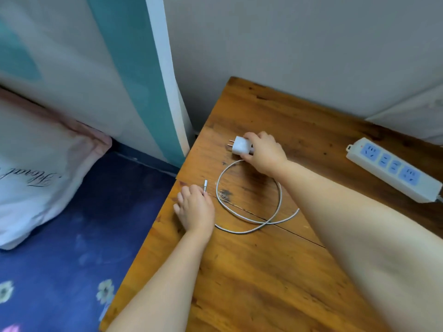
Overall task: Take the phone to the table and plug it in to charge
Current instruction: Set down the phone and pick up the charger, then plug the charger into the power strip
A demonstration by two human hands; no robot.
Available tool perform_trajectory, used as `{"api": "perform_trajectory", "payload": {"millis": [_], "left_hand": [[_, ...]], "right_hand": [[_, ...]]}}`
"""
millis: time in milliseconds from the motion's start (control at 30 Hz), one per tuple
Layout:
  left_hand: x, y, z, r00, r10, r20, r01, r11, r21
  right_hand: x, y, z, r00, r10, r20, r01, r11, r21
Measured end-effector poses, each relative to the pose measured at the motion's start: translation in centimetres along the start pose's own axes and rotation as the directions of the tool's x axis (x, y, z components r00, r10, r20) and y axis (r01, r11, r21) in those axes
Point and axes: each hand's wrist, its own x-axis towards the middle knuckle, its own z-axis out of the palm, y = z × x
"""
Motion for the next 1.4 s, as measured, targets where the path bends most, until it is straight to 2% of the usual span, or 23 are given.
{"api": "perform_trajectory", "payload": {"millis": [67,167,233,300,400,500,600,700,967,1100,1233,1400], "left_hand": [[0.1,0.8,-0.5,0.999,0.034,-0.017,-0.036,0.986,-0.163],[-0.7,3.4,-1.1,0.997,0.074,0.013,-0.055,0.841,-0.538],[-1.3,5.8,-1.2,0.989,0.145,-0.011,-0.122,0.792,-0.598],[-2.3,9.0,-0.7,0.969,0.247,-0.02,-0.208,0.768,-0.606],[-4.0,13.4,0.7,0.928,0.373,0.016,-0.289,0.743,-0.603],[-5.4,16.0,2.2,0.902,0.425,0.078,-0.305,0.753,-0.584],[-6.3,16.8,3.5,0.889,0.442,0.121,-0.307,0.77,-0.559],[-6.4,16.8,4.3,0.885,0.444,0.139,-0.308,0.782,-0.543],[-6.8,17.4,4.8,0.881,0.448,0.15,-0.302,0.778,-0.551],[-7.1,17.3,5.0,0.885,0.438,0.16,-0.292,0.788,-0.542],[-7.3,17.0,4.8,0.891,0.423,0.166,-0.27,0.787,-0.555],[-7.8,17.1,4.5,0.893,0.418,0.169,-0.259,0.782,-0.567]], "right_hand": [[-0.5,0.1,-0.6,1.0,0.003,-0.004,-0.002,0.997,0.08],[-2.1,1.5,-2.5,0.991,0.12,-0.064,-0.093,0.939,0.331],[-3.5,3.6,-4.3,0.974,0.219,-0.06,-0.167,0.871,0.463],[-5.7,7.3,-6.5,0.951,0.302,-0.073,-0.234,0.85,0.471],[-9.7,14.2,-10.1,0.9,0.421,-0.116,-0.352,0.855,0.38],[-12.9,20.2,-13.1,0.865,0.478,-0.152,-0.429,0.862,0.27],[-14.1,24.4,-14.7,0.867,0.484,-0.119,-0.475,0.875,0.1],[-13.5,26.1,-15.1,0.894,0.445,-0.061,-0.446,0.895,-0.011],[-11.3,25.9,-15.3,0.893,0.445,0.063,-0.44,0.894,-0.083],[-10.4,24.8,-16.1,0.873,0.464,0.15,-0.441,0.882,-0.164],[-9.9,24.0,-16.1,0.851,0.495,0.175,-0.458,0.863,-0.214],[-8.8,21.9,-16.0,0.846,0.491,0.208,-0.39,0.835,-0.388]]}}
